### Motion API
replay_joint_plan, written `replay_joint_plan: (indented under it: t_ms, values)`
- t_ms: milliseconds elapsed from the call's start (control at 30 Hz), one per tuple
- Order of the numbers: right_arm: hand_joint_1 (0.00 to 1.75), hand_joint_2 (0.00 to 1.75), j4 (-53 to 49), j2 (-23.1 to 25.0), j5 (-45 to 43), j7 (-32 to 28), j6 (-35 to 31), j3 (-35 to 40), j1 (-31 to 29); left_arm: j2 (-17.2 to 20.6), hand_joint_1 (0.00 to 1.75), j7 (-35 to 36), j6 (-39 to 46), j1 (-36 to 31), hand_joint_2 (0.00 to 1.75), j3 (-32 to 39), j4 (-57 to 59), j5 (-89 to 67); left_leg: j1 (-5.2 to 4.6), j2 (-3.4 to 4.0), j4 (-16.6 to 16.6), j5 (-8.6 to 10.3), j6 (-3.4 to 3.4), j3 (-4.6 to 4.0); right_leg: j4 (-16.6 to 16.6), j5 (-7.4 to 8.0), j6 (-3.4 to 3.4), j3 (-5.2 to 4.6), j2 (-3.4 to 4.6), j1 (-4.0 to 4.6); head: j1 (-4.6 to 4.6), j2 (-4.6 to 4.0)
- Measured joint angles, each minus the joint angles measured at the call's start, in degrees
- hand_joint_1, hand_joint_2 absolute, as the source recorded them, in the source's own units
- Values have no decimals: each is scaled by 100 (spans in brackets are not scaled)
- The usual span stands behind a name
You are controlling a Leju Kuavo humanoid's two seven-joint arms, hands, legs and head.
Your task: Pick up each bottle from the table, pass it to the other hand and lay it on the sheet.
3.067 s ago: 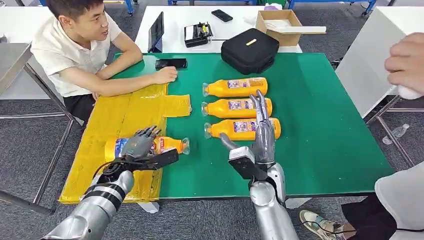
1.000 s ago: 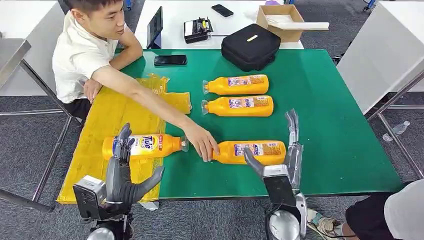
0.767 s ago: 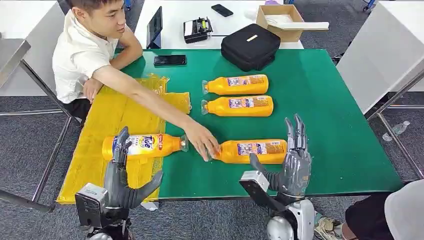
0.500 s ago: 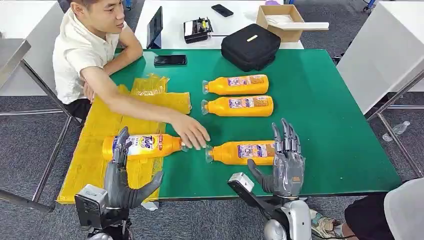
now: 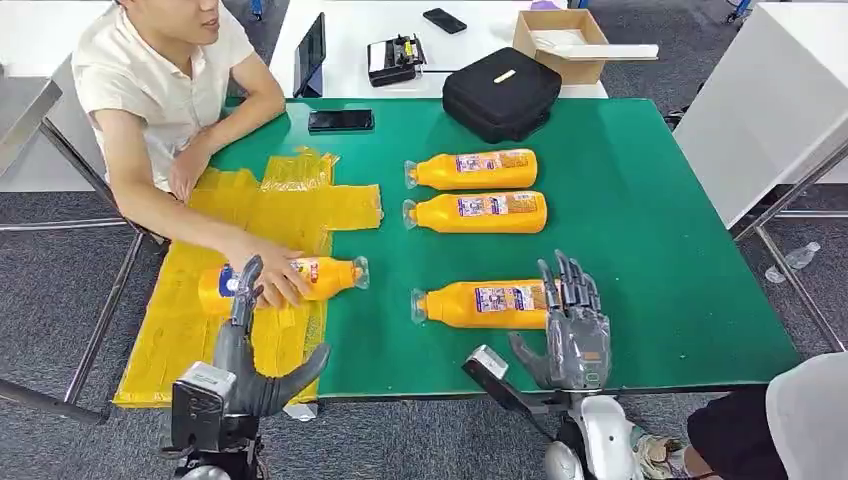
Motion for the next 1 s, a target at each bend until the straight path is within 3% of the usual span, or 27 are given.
replay_joint_plan:
  t_ms: [600,1000]
  values:
    - [0,175,345,-411,177,267,299,-33,-51,0,0,238,44,1,175,0,2,-275,0,0,0,0,0,-1,0,0,0,-1,0,0,0,0]
    - [0,175,853,-662,286,446,555,-160,-431,0,0,529,-53,-10,175,-17,85,-17,0,1,0,0,0,-1,0,1,1,-2,0,0,-2,0]
